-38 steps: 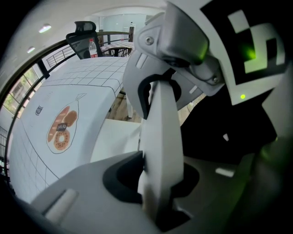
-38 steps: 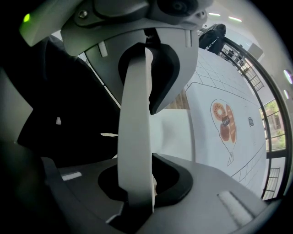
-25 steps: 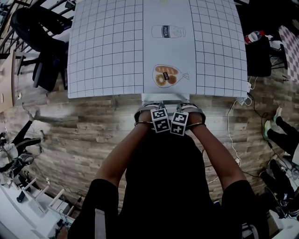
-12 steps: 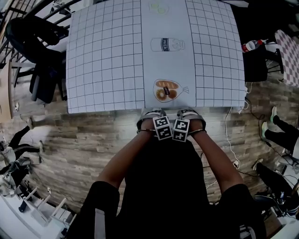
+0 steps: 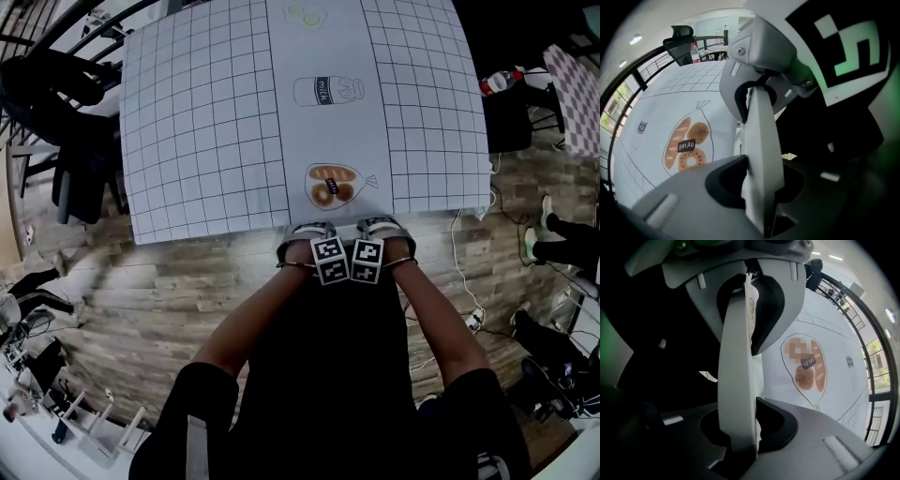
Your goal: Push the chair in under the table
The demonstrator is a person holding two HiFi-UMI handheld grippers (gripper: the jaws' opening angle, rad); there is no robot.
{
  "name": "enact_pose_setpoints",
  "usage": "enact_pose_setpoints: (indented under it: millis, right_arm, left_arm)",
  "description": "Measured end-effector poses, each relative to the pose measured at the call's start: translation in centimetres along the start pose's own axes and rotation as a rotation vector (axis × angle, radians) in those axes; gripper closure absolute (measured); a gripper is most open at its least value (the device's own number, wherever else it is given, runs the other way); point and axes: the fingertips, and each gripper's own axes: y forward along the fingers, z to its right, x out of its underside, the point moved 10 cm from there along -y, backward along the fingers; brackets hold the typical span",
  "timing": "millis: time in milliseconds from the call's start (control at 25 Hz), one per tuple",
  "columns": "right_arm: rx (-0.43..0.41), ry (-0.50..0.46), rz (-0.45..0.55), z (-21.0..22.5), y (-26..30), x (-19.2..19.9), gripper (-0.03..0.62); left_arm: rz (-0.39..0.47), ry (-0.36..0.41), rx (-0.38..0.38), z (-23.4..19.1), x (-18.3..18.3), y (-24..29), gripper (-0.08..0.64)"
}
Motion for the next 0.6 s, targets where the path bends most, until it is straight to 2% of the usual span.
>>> enact_pose_setpoints:
  millis: [240, 360, 600]
  right_arm:
    - [0.011, 0.026, 0.006, 0.4, 0.2, -0.4, 0.508]
    - [0.033, 0.06, 0.0, 1.3, 0.2, -0.3, 0.484]
    - [0.005, 0.054, 0.009, 1.9, 0.3, -1.2, 0.508]
  left_arm:
    - [-0.005, 0.003, -0.002, -0.5, 0.5, 0.1, 0.465]
    - [-0.007, 0.023, -0.001, -1.5, 0.3, 0.0, 0.463]
    - [-0.014, 0.027, 0.008, -2.3, 1.1, -0.4, 0.462]
